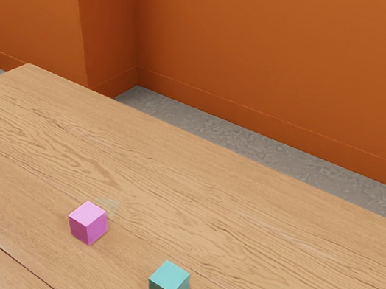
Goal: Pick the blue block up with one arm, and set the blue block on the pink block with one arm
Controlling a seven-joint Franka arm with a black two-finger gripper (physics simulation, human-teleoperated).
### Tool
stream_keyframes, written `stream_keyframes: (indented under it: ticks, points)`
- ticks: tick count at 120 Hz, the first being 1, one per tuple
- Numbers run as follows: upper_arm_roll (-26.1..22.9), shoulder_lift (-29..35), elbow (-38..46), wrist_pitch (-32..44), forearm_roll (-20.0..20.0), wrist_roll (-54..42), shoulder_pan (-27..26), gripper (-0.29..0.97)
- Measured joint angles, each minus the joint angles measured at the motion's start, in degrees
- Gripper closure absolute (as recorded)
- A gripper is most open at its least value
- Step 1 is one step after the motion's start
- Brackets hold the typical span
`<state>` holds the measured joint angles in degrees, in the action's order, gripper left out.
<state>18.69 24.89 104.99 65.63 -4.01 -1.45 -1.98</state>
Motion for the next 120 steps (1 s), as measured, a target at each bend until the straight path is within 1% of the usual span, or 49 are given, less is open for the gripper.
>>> stream_keyframes:
  ticks: [16, 20, 24, 27, 30, 32, 34, 36, 39, 44, 50, 55, 60, 65, 70, 76, 83, 93, 109, 120]
  points:
    - [0.0, -0.1, -0.5, 7.3, -0.2, -0.4, 0.0, 0.00]
    - [-2.0, 0.0, -9.8, 6.8, 0.0, -0.5, 0.0, 0.00]
    - [-6.4, 0.4, -18.4, 5.5, 0.1, -0.6, 0.0, 0.00]
    - [-12.8, 1.4, -21.1, 4.4, 0.7, -0.5, 0.0, 0.00]
    - [-19.4, 2.1, -21.8, 3.7, 1.2, -0.3, 0.0, 0.00]
    - [-23.2, 2.6, -21.2, 3.4, 1.4, -0.1, 0.0, 0.00]
    - [-26.1, 3.8, -18.5, 3.4, 1.7, 0.1, 0.0, 0.00]
    - [-28.1, 5.4, -14.5, 3.8, 2.0, 0.3, 0.0, 0.00]
    - [-29.6, 7.6, -8.4, 4.7, 2.4, 0.6, 0.0, 0.00]
    - [-30.7, 11.0, 2.9, 6.9, 3.0, 1.1, 0.0, 0.00]
    - [-31.3, 13.4, 13.1, 10.1, 3.7, 1.7, 0.0, 0.00]
    - [-31.5, 14.1, 18.7, 13.0, 4.4, 2.1, 0.0, 0.00]
    - [-31.6, 14.2, 21.9, 15.7, 4.9, 2.5, 0.0, 0.00]
    - [-32.1, 13.5, 23.6, 18.2, 5.9, 2.8, 0.0, 0.00]
    - [-32.9, 11.1, 25.4, 21.1, 7.2, 3.1, 0.0, 0.00]
    - [-33.7, 4.0, 26.4, 25.2, 8.4, 3.4, 0.0, 0.00]
    - [-34.0, -4.0, 26.9, 31.7, 9.4, 3.7, 0.0, 0.00]
    - [-35.5, -11.3, 27.0, 42.4, 10.5, 4.0, 0.0, 0.00]
    - [-36.2, -14.9, 28.0, 61.3, 12.2, 4.9, -0.1, 0.00]
    - [-36.3, -16.5, 29.2, 70.3, 13.0, 5.6, 0.0, 0.00]
